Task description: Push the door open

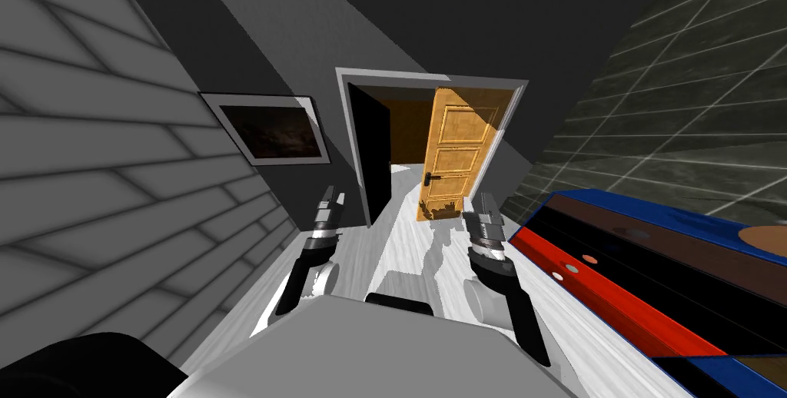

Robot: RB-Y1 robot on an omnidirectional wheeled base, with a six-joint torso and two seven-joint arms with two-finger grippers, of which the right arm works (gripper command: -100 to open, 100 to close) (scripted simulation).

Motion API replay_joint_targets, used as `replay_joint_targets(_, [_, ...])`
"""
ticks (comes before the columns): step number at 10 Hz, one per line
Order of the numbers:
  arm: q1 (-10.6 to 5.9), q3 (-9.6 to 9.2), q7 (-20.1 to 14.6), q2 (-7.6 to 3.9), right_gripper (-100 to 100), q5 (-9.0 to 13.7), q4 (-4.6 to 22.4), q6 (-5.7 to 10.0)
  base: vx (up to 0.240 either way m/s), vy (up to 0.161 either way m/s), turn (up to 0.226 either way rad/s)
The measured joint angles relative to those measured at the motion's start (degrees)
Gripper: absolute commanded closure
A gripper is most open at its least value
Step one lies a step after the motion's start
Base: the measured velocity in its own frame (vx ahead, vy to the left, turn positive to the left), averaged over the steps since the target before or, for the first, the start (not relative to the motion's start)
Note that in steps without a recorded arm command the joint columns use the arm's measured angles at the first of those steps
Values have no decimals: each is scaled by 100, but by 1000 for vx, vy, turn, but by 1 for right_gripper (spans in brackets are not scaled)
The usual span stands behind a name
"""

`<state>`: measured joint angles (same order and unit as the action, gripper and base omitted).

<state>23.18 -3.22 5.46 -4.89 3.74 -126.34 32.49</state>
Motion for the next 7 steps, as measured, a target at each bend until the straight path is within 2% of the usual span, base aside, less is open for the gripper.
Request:
replay_joint_targets(5, [-224, -87, -165, -239, -100, 145, 615, -28, 91, -43, 55])
replay_joint_targets(7, [-313, -72, -276, -389, -100, 238, 899, -17, 90, -46, 66])
